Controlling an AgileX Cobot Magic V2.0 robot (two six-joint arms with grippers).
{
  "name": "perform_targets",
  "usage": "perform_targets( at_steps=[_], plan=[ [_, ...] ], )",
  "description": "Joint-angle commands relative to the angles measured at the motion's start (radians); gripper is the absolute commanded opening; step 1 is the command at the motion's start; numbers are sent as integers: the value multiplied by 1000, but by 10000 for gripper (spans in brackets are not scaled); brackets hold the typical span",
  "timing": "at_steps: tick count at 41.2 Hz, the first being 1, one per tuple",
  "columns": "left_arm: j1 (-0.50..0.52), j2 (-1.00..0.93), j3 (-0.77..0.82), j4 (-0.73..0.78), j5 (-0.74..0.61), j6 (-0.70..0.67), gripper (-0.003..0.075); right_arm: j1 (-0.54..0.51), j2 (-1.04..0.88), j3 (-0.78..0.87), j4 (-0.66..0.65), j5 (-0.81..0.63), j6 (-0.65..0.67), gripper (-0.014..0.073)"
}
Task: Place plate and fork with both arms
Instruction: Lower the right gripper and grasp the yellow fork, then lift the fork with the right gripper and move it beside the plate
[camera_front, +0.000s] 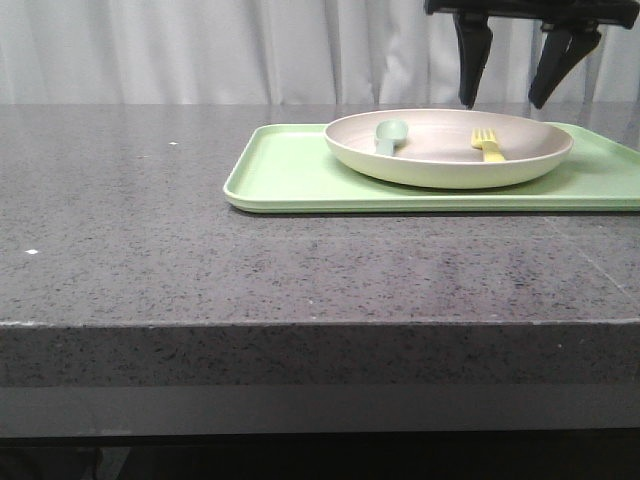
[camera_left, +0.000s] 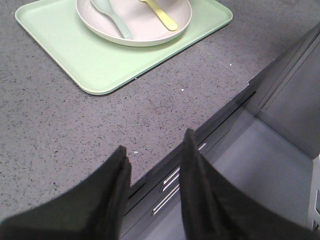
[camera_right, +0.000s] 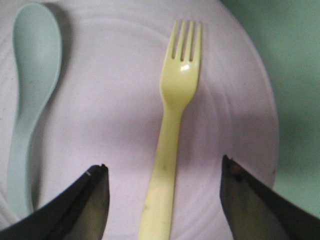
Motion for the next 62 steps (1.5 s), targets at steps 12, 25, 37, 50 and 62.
perform_targets(
  at_steps=[12, 25, 37, 50, 62],
  plan=[
    [1, 0, -26, -35, -57, 2, 241, -14, 28, -53, -11, 43, 6, 388],
    [1, 0, -26, -35, -57, 2, 241, -14, 62, -53, -11, 29, 6, 296],
    [1, 0, -26, -35, -57, 2, 241, -14, 62, -53, -11, 45, 6, 162],
    [1, 0, -26, -35, -57, 2, 241, -14, 30, -53, -11, 83, 5, 96],
    [1, 0, -26, -35, -57, 2, 241, -20, -95, -52, -11, 96, -95, 96]
  ],
)
